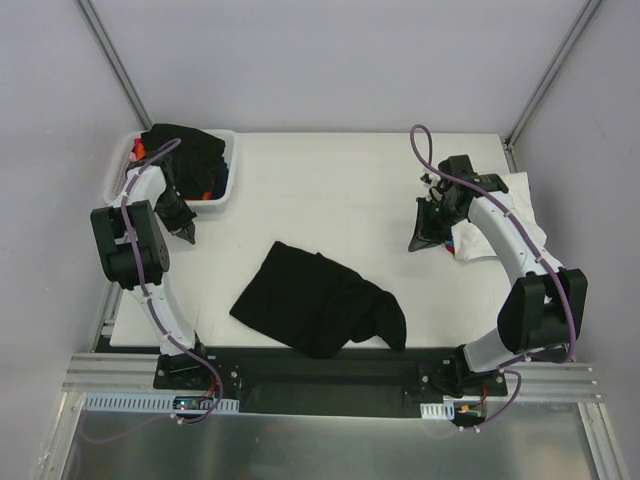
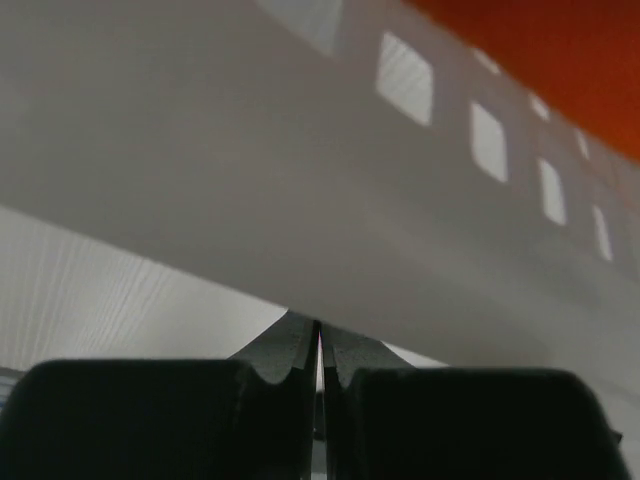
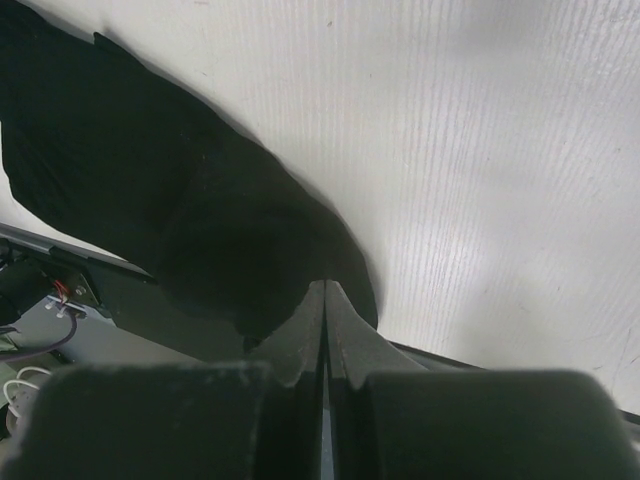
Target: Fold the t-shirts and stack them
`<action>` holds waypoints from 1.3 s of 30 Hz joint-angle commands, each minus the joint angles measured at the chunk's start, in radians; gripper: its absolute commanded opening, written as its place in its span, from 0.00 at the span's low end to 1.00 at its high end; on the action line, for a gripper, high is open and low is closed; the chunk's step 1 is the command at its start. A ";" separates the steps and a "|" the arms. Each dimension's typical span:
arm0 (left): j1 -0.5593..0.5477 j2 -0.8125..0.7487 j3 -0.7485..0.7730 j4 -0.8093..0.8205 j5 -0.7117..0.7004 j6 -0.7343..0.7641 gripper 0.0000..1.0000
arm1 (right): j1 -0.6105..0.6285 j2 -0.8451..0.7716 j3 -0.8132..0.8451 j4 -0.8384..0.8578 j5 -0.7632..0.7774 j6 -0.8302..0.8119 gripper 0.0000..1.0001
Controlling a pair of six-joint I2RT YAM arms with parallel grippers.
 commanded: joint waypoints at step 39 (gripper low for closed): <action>-0.013 -0.028 0.411 0.095 0.228 0.041 0.04 | 0.026 -0.209 -0.107 -0.078 0.147 0.073 0.01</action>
